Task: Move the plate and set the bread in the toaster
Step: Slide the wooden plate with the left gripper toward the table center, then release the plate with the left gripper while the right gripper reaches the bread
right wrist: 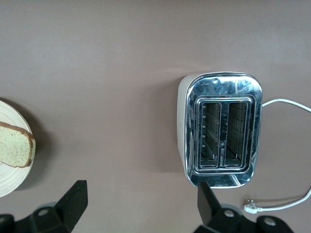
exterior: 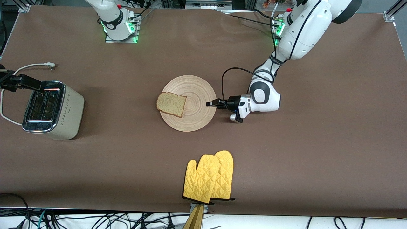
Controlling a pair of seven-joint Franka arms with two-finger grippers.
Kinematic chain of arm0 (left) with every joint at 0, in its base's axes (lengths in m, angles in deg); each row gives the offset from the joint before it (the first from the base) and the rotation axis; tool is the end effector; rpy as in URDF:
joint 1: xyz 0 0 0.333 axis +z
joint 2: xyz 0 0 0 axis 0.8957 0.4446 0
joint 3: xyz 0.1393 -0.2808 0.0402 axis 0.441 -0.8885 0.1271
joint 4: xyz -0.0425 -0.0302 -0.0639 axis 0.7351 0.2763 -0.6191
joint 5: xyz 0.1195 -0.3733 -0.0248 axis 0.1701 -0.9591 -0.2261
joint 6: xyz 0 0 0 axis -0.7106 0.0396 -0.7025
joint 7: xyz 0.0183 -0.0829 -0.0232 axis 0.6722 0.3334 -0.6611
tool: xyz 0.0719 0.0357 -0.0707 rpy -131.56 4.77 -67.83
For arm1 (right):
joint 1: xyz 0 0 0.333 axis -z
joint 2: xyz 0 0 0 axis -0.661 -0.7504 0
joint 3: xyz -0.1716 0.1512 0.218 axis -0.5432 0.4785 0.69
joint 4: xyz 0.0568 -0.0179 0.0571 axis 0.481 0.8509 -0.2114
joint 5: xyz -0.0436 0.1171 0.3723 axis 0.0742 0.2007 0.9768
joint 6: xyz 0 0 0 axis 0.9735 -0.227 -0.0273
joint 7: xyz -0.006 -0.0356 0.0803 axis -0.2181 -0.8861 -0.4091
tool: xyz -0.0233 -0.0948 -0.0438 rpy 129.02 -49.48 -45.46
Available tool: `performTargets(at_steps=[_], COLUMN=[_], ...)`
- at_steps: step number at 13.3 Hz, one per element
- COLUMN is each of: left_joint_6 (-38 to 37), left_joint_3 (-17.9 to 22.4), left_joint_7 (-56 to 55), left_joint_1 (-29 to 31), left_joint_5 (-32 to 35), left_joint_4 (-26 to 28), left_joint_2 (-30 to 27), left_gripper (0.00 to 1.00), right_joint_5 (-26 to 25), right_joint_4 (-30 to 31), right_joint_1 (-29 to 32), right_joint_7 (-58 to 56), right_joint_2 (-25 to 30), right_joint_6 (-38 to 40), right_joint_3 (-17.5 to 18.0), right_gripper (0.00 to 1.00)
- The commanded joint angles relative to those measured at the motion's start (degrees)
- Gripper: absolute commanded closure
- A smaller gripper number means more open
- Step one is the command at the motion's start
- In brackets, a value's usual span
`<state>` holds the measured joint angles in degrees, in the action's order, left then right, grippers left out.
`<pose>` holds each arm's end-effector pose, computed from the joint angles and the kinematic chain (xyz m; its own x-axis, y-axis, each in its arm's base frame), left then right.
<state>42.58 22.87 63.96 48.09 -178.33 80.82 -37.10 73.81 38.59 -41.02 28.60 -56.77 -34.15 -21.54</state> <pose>0.5053 -0.3373 0.0943 0.9856 -0.0240 -0.1671 0.1449 -0.3883 0.9101 0.6025 -0.0471 0.5840 0.9967 -0.0282 -0.0765 -0.0277 -0.9996 0.0079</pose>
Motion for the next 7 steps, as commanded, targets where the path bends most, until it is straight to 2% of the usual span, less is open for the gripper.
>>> performTargets(at_steps=[1, 2, 3, 4, 5, 7], left_joint_6=[-0.35, -0.35, -0.35, -0.35, -0.35, -0.87], left_joint_3=[1.68, 1.77, 1.77, 1.77, 1.86, 1.77], left_joint_7=[0.95, 0.95, 0.95, 1.56, 3.13, 4.72], left_joint_1=[-1.01, -0.83, -0.48, 0.13, 1.79, 6.96], left_joint_5=[-2.46, -2.46, -2.46, -2.46, -2.38, -1.77], left_joint_4=[-1.14, -0.79, -0.35, 0.53, 2.1, 6.4], left_joint_2=[0.29, 0.11, -0.41, -1.12, -2.52, -6.38], left_gripper=[0.64, 0.58, 0.45, 0.26, 0.0, 0.0], right_joint_5=[0.84, 0.93, 0.85, 0.76, 0.06, 0.23], right_joint_4=[0.98, 0.98, 0.98, 0.98, 0.98, 0.98], right_joint_1=[-0.26, -0.44, -0.79, -1.31, -1.41, -1.75], right_joint_7=[-0.59, -0.41, -0.15, 0.03, -0.06, -0.76], right_joint_2=[-0.15, -0.24, -0.59, -0.42, -0.07, -0.24], right_joint_6=[-2.18, -2.18, -2.18, -2.09, -2.09, -2.44], right_joint_3=[0.25, 0.42, 0.86, 1.3, 1.48, 1.57], right_gripper=[0.0, 0.0, 0.0, 0.0, 0.0, 0.0])
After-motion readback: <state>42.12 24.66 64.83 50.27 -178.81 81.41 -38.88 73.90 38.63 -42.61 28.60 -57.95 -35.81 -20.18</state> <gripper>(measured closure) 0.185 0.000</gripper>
